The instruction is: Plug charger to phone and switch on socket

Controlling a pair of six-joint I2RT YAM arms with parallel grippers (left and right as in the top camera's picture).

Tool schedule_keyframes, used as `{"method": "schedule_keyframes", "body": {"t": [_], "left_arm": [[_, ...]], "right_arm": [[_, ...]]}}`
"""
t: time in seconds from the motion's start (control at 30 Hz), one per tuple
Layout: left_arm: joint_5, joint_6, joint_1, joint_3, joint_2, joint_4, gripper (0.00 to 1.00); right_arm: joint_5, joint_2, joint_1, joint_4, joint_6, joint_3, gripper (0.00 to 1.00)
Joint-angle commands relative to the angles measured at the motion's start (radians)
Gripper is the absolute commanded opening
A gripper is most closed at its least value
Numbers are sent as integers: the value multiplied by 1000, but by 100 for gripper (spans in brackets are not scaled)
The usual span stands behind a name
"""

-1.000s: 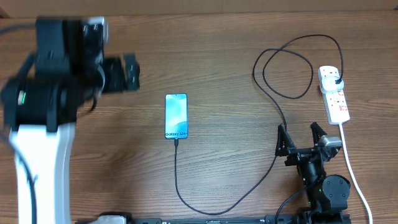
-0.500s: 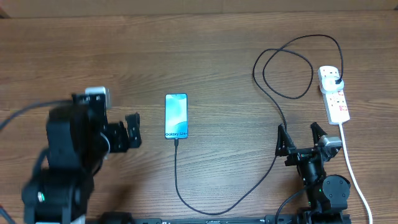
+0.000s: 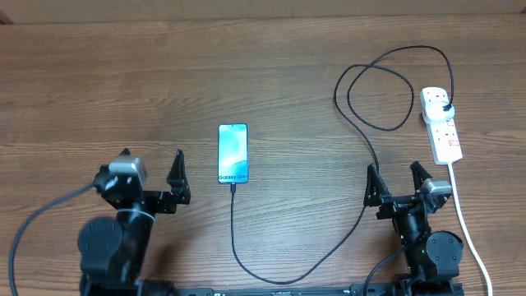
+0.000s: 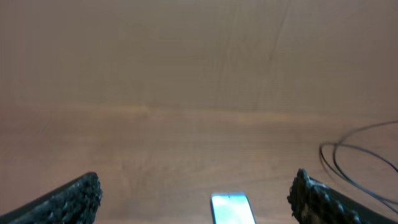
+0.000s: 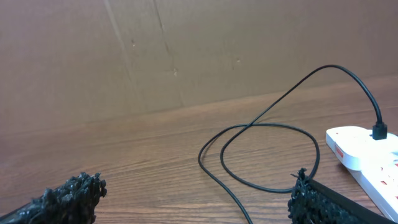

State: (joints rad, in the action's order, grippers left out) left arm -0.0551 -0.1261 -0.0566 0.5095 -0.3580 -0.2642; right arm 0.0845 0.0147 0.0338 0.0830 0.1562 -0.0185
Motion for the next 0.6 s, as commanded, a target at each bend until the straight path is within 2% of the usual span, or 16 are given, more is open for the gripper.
{"method": "schedule_keyframes", "body": {"t": [0.0,0.2,0.57], "left_arm": [[11,104,7,-114,91,112,100],[11,213,28,-271,212,272,100],[11,343,52,-413,332,277,100]], "right_arm": [[-13,-12,5,-5,-5,11,100],[-13,-12,5,-5,-5,11,100],[-13,-12,5,-5,-5,11,100]]}}
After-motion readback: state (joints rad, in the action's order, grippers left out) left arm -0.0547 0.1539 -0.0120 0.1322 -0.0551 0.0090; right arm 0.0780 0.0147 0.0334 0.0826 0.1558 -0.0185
